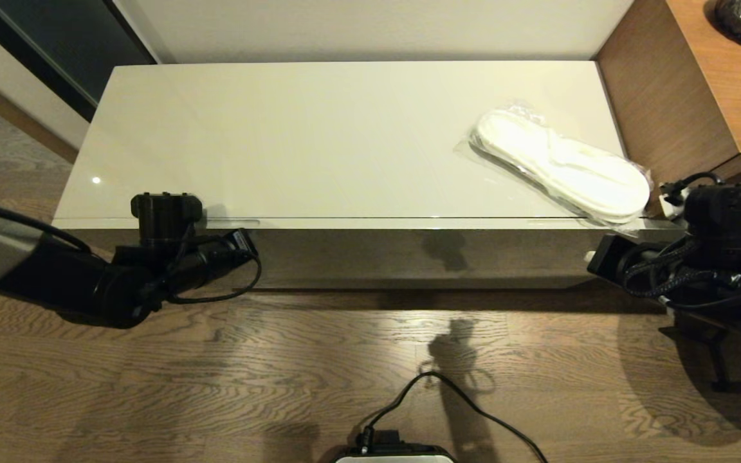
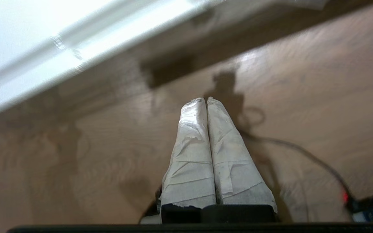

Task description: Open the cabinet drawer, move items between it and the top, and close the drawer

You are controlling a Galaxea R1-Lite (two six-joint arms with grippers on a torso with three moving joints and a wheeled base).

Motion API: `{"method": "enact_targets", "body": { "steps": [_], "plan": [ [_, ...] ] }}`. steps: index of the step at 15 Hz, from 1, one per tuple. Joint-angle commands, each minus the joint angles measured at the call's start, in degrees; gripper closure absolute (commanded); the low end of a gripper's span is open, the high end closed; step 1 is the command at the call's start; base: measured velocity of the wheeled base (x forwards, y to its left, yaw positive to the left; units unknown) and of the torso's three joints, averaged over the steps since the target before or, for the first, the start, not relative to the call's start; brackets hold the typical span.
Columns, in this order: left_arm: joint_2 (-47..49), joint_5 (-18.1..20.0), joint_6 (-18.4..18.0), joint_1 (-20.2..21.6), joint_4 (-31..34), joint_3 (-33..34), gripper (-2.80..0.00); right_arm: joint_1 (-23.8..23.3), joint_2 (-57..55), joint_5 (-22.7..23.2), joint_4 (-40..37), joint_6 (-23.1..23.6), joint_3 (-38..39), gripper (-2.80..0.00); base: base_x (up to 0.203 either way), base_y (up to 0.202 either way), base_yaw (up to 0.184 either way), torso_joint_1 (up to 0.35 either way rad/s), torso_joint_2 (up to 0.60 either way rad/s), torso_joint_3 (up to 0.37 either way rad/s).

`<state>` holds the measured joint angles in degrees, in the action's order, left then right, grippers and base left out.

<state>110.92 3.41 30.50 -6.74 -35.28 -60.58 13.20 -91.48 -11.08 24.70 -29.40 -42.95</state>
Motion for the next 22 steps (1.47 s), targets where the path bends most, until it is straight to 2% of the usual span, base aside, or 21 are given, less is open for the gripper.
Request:
{"method": "enact_targets", "body": {
  "steps": [1,3,5,9,11,14,17,18,19,20,21,22],
  "plan": [
    [-5.56,0.40,0.57,1.71,13.77,-16.46,0.00,0.07,2.83,0.36,-0.38,-0.11,-0.84,0.00,0.000,0.000,0.000,0.000,0.00,0.000],
    [-11.12,0.63,0.92,1.99,19.38,-16.82,0.00,0.07,4.66,0.36,-2.40,0.48,-1.69,0.00,0.000,0.000,0.000,0.000,0.00,0.000],
    [-17.02,0.74,1.09,2.04,23.30,-14.22,0.00,0.07,7.86,0.36,-6.12,1.54,-2.17,0.00,0.000,0.000,0.000,0.000,0.00,0.000],
    [-37.92,0.67,1.07,2.49,36.85,-5.68,0.00,0.16,21.44,-0.22,-21.68,4.55,-3.40,0.00,0.000,0.000,0.000,0.000,0.00,0.000],
    [-50.83,0.75,1.04,3.03,46.38,-1.40,0.00,0.61,30.03,-0.94,-33.36,5.95,-5.82,0.00,0.000,0.000,0.000,0.000,0.00,0.000],
    [-72.78,1.21,0.89,4.97,65.06,4.07,0.00,1.44,46.19,-1.43,-52.25,6.89,-7.38,0.00,0.000,0.000,0.000,0.000,0.00,0.000],
    [-89.92,6.10,-0.84,9.20,88.12,5.37,0.00,0.74,60.68,-1.08,-75.79,8.06,-11.18,0.00,0.000,0.000,0.000,0.000,0.00,0.000],
    [-93.23,8.57,-1.89,11.03,96.94,5.01,0.00,-0.03,65.05,-0.27,-81.03,8.96,-11.61,0.00,0.000,0.000,0.000,0.000,0.00,0.000],
    [-94.58,10.58,-2.65,12.40,101.74,4.31,0.00,-1.31,68.94,1.22,-84.86,10.14,-11.13,0.00,0.000,0.000,0.000,0.000,0.00,0.000],
    [-94.83,11.43,-2.97,12.98,103.33,3.40,0.00,-4.52,72.67,3.47,-88.56,12.06,-9.48,0.00,0.000,0.000,0.000,0.000,0.00,0.000],
    [-94.83,11.26,-2.73,12.98,103.46,2.32,0.00,-7.58,74.56,6.05,-93.87,13.75,-7.25,0.00,0.000,0.000,0.000,0.000,0.00,0.000],
    [-94.88,10.16,-2.65,12.95,103.59,0.42,0.00,-8.13,74.98,7.15,-94.83,14.29,-6.43,0.00,0.000,0.000,0.000,0.000,0.00,0.000]
  ]
}}
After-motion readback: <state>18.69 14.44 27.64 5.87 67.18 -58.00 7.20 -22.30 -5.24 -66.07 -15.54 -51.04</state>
